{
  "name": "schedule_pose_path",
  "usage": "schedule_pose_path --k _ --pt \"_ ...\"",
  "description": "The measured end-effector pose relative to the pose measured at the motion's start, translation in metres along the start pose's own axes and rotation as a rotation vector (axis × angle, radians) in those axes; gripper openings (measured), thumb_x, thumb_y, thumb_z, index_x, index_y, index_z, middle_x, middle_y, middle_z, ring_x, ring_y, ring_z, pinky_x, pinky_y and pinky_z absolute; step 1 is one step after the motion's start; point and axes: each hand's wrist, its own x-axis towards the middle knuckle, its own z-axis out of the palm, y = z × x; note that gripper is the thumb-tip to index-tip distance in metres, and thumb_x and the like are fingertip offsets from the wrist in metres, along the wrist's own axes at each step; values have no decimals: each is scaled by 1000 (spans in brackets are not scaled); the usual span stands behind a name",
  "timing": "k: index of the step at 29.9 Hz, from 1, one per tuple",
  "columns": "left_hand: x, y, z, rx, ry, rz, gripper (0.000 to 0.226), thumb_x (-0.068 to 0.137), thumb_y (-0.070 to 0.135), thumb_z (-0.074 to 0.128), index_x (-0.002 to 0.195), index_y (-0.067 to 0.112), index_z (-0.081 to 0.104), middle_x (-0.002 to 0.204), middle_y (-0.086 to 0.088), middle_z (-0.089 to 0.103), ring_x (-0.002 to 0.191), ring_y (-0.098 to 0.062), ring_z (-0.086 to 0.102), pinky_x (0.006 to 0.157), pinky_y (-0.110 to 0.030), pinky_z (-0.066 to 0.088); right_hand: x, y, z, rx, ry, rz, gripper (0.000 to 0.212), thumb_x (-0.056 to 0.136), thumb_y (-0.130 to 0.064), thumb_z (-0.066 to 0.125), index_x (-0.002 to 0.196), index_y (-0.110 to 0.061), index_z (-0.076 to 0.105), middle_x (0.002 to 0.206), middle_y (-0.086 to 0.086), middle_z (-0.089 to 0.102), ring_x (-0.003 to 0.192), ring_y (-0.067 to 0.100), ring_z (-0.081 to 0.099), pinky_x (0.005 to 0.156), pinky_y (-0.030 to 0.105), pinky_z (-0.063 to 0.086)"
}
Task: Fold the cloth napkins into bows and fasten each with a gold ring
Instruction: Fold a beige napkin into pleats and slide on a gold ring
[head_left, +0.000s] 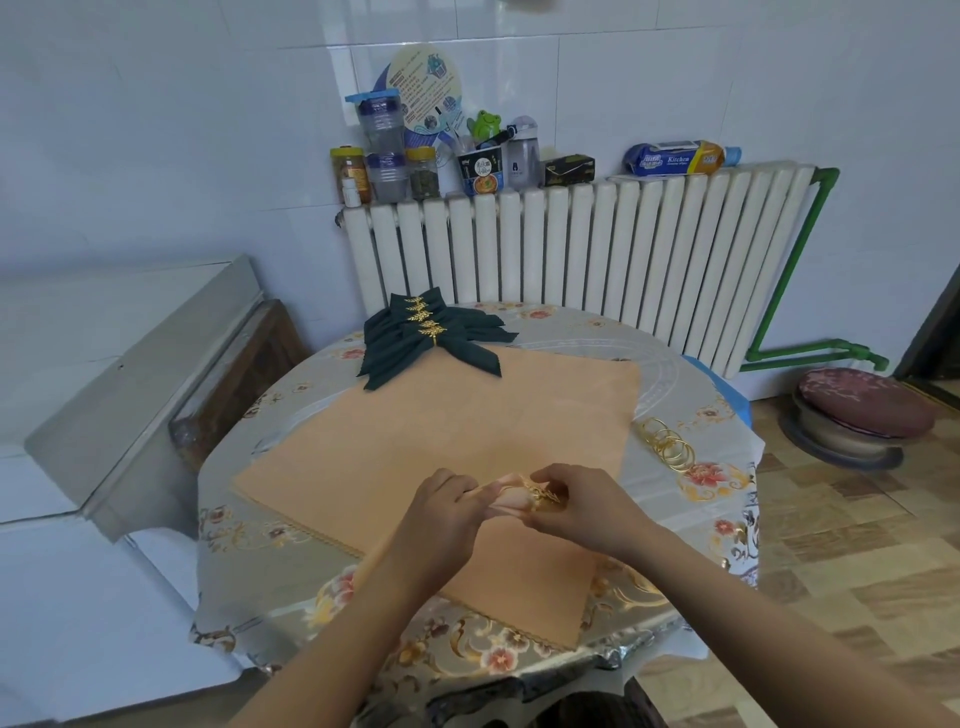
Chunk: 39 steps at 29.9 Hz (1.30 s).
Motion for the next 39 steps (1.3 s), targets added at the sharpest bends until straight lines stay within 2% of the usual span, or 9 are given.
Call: schedule_pose_path --k 8,14,19,21,24,28,31,36,39 --pt "-7 4 4 -106 -43 44 29 91 18 49 112 9 67 85 -7 65 75 -21 48 64 -29 41 5 3 4 97 -137 82 64 78 -31 73 135 -12 50 131 4 55 114 17 54 94 23 40" --pt "-16 -1 13 -29 -217 -42 40 77 16 45 108 16 70 88 2 70 81 -16 54 71 -26 33 5 10 18 53 -217 85 40 81 -38 68 115 -18 65 110 3 64 92 11 54 76 25 39" --pt "12 22 8 194 -573 -166 40 92 30 37 124 13 56 118 -6 60 114 -26 49 109 -35 20 -1 16 33 60 -121 89 43 80 -43 69 117 -20 63 108 2 59 103 15 53 75 20 31" --pt "18 27 11 43 -627 -283 51 84 41 29 103 8 62 104 -11 61 101 -29 54 98 -35 34 -1 15 36 71 -95 80 40 82 -34 69 118 -18 62 107 5 57 103 17 53 73 19 29" --pt "11 28 21 -333 -334 -605 44 84 41 32 80 5 57 85 -9 56 87 -29 52 77 -35 39 -2 13 38 64 -80 57 40 84 -28 66 121 -17 61 96 2 51 100 18 53 67 17 28" --pt "6 34 30 -252 -263 -686 25 98 29 42 112 11 53 110 -2 55 105 -22 47 89 -33 34 -5 18 39 82 -57 51 53 77 -39 62 126 -17 59 95 -2 48 97 17 54 69 15 27" --pt "12 30 29 -294 -390 -694 41 98 27 39 138 19 43 128 0 55 120 -24 44 99 -33 34 -9 20 40 79 -23 32 47 83 -30 68 127 -18 57 105 1 56 101 16 55 73 14 28" --pt "19 21 22 -591 -516 -767 56 73 39 37 119 25 65 122 -4 63 117 -21 52 101 -36 38 -17 23 42 143 35 20 46 82 -29 70 126 -21 58 120 -3 60 107 10 54 78 4 30" --pt "21 20 19 -720 -516 -793 42 75 30 46 109 26 70 116 -1 65 111 -18 56 99 -31 41 -22 27 45 200 78 21 44 81 -29 72 123 -24 60 121 -8 61 106 4 53 80 -5 28"
